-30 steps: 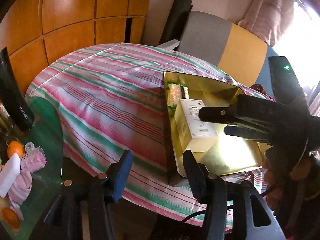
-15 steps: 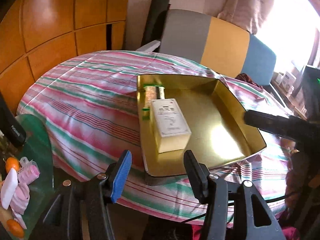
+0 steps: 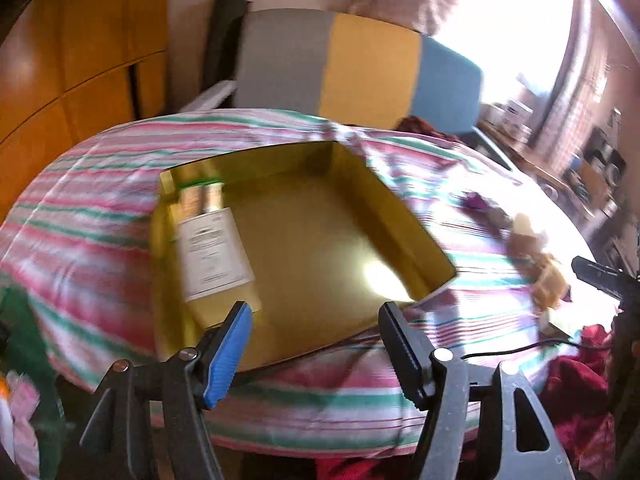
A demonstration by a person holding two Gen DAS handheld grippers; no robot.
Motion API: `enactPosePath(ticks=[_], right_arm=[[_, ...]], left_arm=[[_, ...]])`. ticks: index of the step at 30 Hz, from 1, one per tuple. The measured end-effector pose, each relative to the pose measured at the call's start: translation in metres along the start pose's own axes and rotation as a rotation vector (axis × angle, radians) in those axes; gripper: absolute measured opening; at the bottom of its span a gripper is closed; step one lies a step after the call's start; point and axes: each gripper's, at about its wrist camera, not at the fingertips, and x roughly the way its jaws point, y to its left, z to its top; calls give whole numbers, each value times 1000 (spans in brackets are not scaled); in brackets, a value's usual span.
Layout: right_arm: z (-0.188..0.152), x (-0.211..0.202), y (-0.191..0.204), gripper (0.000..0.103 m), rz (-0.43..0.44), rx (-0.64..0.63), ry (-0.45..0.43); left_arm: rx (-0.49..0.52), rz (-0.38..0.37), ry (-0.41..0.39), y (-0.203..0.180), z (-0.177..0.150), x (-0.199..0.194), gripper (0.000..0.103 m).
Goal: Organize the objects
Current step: 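Grasp the small green-white medicine box with the left gripper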
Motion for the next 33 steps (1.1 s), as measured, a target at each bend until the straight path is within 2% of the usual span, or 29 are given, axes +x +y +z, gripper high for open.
enactPosePath(ticks=[4, 11, 13, 17, 19, 23, 25, 26, 27, 30, 33], right_arm=[[-7, -44, -69, 103, -158, 136, -77], [-28, -88, -128, 103, -274, 323, -189], [-35, -90, -137, 103, -267, 362, -196], [-40, -94, -147, 103, -212, 426, -236], [-42, -94, -150, 103, -193, 444, -249], [-46, -99, -148, 103, -173, 447, -278], [-46, -99, -149, 103, -164, 447, -280], [-46, -99, -149, 103, -162, 448, -282], [-46, -99, -149, 103, -159, 448, -285], [-48, -102, -150, 103, -144, 454, -304], [-50, -104, -150, 103, -129, 458, -322]], left_arm=[[88, -99, 19, -37, 13, 9, 67], [290, -248, 64, -123, 31, 36, 67], [369, -298, 91, -153, 31, 46, 67], [444, -434, 182, -199, 23, 68, 68], [479, -478, 238, -225, 19, 81, 80], [517, -557, 371, -281, 8, 107, 85], [515, -606, 423, -302, 2, 114, 91], [525, -634, 443, -312, -1, 116, 98], [540, -644, 455, -321, -5, 118, 103], [587, -638, 491, -343, -21, 123, 103], [592, -623, 509, -352, -30, 130, 103]])
